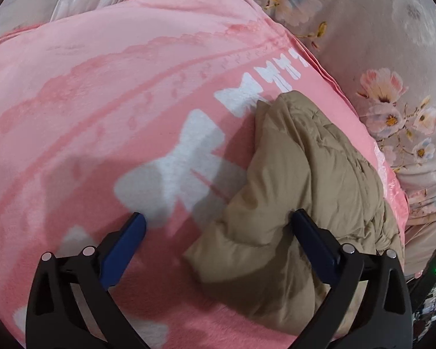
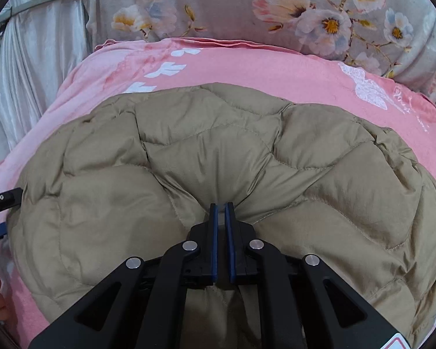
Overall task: Fold large clothes
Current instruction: 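Grasp the khaki coat end with both tools and lift it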
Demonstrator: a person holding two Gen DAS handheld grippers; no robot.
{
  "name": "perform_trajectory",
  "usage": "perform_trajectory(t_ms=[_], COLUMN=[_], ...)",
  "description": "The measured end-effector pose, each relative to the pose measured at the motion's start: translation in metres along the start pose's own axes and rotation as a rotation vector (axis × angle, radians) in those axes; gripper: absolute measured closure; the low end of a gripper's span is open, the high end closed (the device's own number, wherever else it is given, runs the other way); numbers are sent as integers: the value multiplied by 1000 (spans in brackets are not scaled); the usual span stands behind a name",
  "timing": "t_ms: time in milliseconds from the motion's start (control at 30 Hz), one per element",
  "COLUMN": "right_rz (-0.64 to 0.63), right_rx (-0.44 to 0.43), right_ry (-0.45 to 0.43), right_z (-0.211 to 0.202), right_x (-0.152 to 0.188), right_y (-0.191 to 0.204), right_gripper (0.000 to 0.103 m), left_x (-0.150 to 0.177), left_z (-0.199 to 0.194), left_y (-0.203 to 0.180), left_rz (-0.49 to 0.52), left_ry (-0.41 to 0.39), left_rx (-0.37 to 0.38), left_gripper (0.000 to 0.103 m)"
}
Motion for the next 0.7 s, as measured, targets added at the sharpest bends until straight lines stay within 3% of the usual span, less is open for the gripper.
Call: perform_trajectory(t_ms=[67,133,167,300,400,533,700], right_rz=[0,9,13,32,113,258,268], right_rx=[7,1,-2,-27,-115,-294,-336], right_ry=[-9,-16,-18,-9,33,67,130], right_z=[1,2,2,2,-10,-63,-95], right_x=[3,4,4,3,-1,13,49], right_y=[1,0,-1,-3,-15,-36,-44], right_gripper=[95,95,95,95,95,97,97], left_x=[2,3,4,-8,-20,-27,-24], left_z=[2,7,8,-26,-62,-96,-126], left_y=[-6,-22,-33,-68,-97,-133,-172], left_rz=[0,0,-2,88,153,248,323], left_ry=[7,49,79,2,-55,-110,-165], left_rx=[11,90,131,79,129,158,197], left_gripper=[5,25,39,81,88,90,90])
Point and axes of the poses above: each gripper's, at about its wrist camera, not at the fingertips, and z roughly the way its jaws point, y to its left, x to its underside, the point moved 5 cm from there along z, roughly the way its jaws point, and after that the axes turned 5 degrees about z, right-handed, at the moved point
